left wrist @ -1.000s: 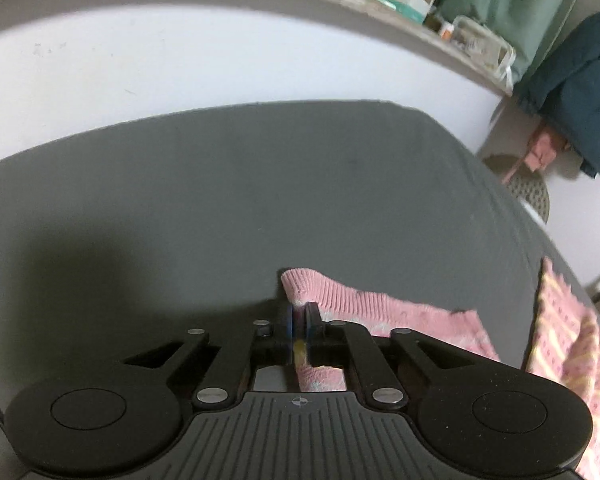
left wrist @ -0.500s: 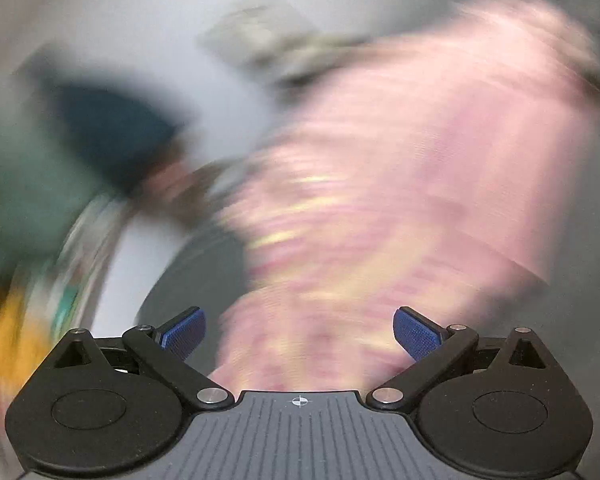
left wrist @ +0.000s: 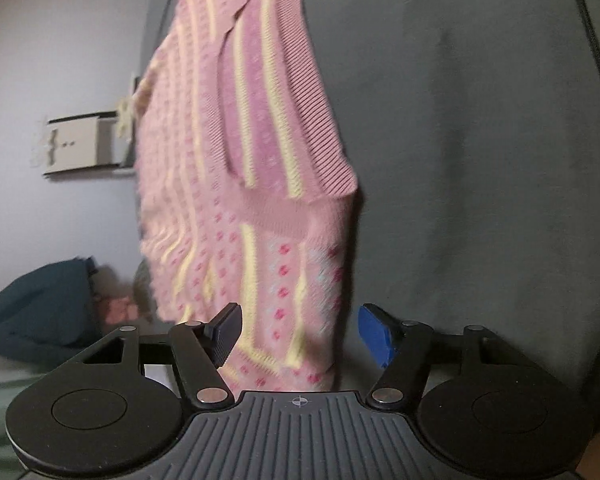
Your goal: Fold clothes
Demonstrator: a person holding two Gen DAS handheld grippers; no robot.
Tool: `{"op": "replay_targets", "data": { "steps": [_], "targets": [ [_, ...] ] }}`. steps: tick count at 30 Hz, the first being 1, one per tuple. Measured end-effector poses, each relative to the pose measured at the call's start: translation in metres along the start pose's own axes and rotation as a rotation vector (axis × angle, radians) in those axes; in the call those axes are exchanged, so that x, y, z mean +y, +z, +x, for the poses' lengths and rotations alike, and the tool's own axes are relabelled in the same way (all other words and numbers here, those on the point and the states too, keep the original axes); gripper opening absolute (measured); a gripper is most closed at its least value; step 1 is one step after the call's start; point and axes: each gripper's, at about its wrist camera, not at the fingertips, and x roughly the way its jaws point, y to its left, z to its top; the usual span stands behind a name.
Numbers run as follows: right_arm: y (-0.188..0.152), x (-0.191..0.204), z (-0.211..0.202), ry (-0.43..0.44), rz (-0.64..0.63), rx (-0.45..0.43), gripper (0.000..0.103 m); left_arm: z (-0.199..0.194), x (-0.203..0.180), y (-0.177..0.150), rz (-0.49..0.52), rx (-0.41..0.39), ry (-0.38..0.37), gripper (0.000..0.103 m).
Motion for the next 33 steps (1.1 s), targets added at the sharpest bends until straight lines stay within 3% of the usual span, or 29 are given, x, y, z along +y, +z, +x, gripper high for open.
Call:
{"op": "replay_targets", "data": {
  "steps": [2,6,8,11,13,16,18,23,27,33],
  "targets": [
    [0.003,0.006,0.002,-0.014,-0.023,-0.016,0.042,0.003,-0.003,0.002,0.009,-0.009,-0.017,0.064],
    [0.009,0.009,0.007,-0.059,-0.03,-0.025,0.042,0.014,-0.004,0.006,-0.005,0.006,-0.005,0.049],
    [0.009,0.01,0.008,-0.069,-0.034,-0.017,0.042,0.018,-0.005,0.007,-0.001,0.015,-0.005,0.048],
    [0.009,0.013,0.007,-0.074,-0.036,0.01,0.041,0.026,-0.008,0.01,0.003,0.029,-0.004,0.033],
    [0.009,0.016,0.008,-0.085,-0.04,0.019,0.04,0.029,-0.011,0.012,0.014,0.034,-0.009,0.015],
    [0.012,0.015,0.015,-0.102,-0.018,0.029,0.036,0.028,-0.015,0.012,0.003,0.039,-0.015,0.008],
    [0.012,0.012,0.022,-0.102,-0.003,0.059,0.009,0.022,-0.012,0.009,-0.069,0.044,-0.026,0.006],
    [0.002,0.0,0.005,0.018,0.006,-0.001,0.006,-0.001,-0.007,0.002,-0.096,0.023,-0.069,0.005],
    [-0.005,-0.014,-0.02,0.118,0.039,-0.05,0.006,-0.028,0.011,0.005,-0.179,-0.032,-0.148,0.005],
    [-0.011,-0.021,-0.03,0.273,0.071,-0.012,0.006,-0.054,0.021,0.01,-0.199,-0.079,-0.258,0.004]
  ]
}}
